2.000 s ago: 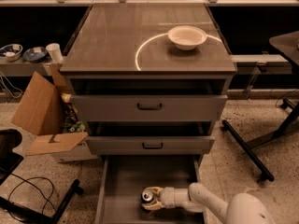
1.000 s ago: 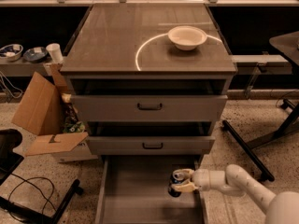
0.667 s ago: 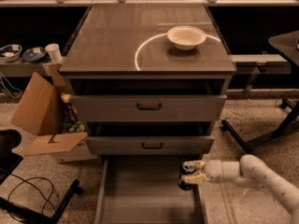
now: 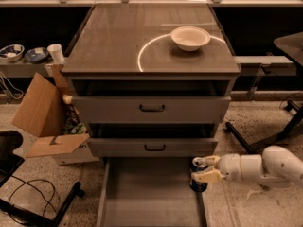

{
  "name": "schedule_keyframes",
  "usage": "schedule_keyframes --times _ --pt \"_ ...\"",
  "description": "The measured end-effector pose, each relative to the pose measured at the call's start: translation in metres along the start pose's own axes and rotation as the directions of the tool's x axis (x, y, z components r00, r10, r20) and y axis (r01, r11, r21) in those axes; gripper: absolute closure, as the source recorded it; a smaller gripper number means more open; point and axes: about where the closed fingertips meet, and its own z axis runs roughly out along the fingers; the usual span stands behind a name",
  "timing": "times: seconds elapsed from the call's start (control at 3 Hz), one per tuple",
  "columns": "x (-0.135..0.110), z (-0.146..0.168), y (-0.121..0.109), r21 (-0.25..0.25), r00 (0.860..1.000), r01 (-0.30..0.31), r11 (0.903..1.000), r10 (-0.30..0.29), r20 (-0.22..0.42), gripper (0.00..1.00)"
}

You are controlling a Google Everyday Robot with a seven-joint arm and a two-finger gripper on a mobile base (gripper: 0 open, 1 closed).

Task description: Pick pepsi can from bottom drawer and place on counter

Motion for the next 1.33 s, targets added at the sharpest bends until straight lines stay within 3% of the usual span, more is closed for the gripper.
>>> schedule_keyframes --times 0.33,0.67,1.0,1.33 --pt "-0.063 -0.036 0.029 0.066 0.999 0.033 0.9973 -0.032 -0.019 1.00" --pt "-0.148 -0.091 0.046 0.181 0.995 0.098 0.9787 -0.093 -0.033 1.00" --pt "-0.219 -0.133 0.060 0.272 0.988 0.157 0.9494 -0.153 -0.036 1.00" --pt "-0.282 -0.157 0.066 0.310 0.972 0.222 0.9244 -0.235 0.003 1.00"
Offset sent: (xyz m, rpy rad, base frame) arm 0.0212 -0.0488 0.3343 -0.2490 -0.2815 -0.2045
